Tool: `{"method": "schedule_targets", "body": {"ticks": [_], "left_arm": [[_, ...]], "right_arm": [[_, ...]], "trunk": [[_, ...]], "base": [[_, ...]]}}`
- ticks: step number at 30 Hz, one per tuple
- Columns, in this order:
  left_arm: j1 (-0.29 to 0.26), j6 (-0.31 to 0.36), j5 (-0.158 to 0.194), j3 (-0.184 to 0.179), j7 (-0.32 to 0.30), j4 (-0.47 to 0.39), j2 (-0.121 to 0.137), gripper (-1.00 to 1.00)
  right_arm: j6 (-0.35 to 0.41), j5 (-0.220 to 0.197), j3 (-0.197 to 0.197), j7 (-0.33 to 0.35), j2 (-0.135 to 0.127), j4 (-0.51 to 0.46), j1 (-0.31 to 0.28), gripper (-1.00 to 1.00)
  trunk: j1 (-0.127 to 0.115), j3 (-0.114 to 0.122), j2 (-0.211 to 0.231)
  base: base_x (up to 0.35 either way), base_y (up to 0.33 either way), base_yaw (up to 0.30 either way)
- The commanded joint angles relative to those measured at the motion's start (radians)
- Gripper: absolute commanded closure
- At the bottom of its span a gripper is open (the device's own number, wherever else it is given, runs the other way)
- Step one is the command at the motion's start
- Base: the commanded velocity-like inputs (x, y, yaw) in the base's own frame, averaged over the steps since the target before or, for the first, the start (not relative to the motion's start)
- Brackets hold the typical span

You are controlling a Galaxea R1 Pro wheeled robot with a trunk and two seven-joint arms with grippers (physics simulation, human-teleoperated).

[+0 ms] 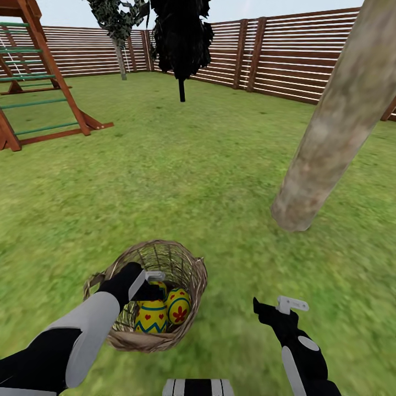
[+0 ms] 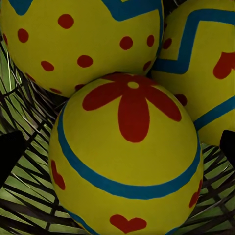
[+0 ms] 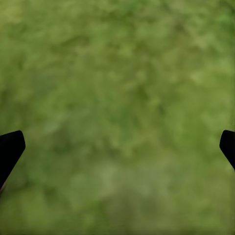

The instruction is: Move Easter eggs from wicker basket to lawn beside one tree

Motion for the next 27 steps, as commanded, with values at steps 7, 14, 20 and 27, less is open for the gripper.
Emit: {"method": "schedule_targets", "body": {"ticks": [7,14,20,27], "left_arm": [[0.000,0.005,-0.001,0.002,0.000,-0.001,0.000,-1.00],[0.000,0.005,-0.002,0.003,-0.001,-0.001,0.000,-1.00],[0.000,0.005,-0.001,0.003,-0.002,-0.001,0.000,-1.00],[0.000,0.005,-0.001,0.003,-0.002,-0.001,0.000,-1.00]], "right_arm": [[0.004,-0.011,0.000,-0.007,0.000,-0.001,0.000,-1.00],[0.004,-0.011,0.000,-0.007,0.001,-0.001,0.000,-1.00],[0.003,-0.011,0.000,-0.007,0.001,-0.001,0.000,-1.00],[0.004,-0.011,0.001,-0.007,0.001,-0.001,0.000,-1.00]], "trunk": [[0.000,-0.005,-0.001],[0.001,-0.012,-0.001],[0.002,-0.016,-0.001],[0.005,-0.043,-0.003]], "base": [[0.000,0.000,0.000],[0.000,0.000,0.000],[0.000,0.000,0.000],[0.000,0.000,0.000]]}}
